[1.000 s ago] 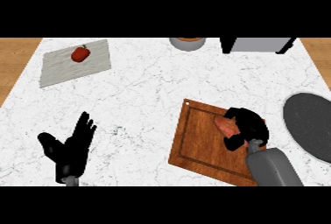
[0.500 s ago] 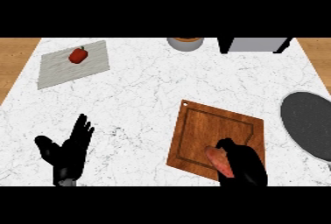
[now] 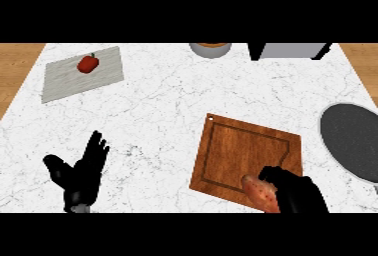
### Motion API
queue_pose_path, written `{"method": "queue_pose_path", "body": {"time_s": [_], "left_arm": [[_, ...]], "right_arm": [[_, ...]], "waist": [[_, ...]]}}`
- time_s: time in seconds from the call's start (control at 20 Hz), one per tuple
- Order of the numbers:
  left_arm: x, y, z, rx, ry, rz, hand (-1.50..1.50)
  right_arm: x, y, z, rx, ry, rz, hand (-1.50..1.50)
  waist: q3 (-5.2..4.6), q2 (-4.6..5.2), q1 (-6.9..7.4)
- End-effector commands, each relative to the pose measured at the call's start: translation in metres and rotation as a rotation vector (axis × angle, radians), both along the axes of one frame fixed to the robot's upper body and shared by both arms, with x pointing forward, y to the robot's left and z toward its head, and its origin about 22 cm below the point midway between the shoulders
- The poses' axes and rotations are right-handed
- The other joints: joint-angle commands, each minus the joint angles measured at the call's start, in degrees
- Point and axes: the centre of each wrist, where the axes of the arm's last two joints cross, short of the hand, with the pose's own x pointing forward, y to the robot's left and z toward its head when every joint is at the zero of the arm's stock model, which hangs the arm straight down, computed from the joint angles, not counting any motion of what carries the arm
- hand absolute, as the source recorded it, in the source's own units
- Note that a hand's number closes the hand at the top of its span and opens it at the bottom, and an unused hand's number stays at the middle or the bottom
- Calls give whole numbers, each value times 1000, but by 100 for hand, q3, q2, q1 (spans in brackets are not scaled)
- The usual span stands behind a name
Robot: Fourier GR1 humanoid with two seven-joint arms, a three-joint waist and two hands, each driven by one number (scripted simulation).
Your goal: Pick the sweet potato from the cutting board and place it in the pan
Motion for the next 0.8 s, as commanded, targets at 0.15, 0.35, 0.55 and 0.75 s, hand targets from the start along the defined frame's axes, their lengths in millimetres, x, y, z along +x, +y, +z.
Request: {"method": "queue_pose_path", "body": {"time_s": [0.15, 0.35, 0.55, 0.75], "left_arm": [[3, -4, -3, 17, 0, -11, 0], [2, 8, 4, 6, -16, -14, 0], [6, 12, -11, 10, -18, -4, 0], [-6, 0, 1, -3, -20, -20, 0]], "right_arm": [[-35, -6, 64, 102, -263, -149, 150], [-39, -33, 84, 132, -268, -199, 150], [-20, -59, 94, 202, -290, -244, 150], [30, -79, 74, 273, -289, -310, 150]], "waist": [[3, 19, 4], [7, 32, 61], [8, 48, 67], [11, 46, 141]]}}
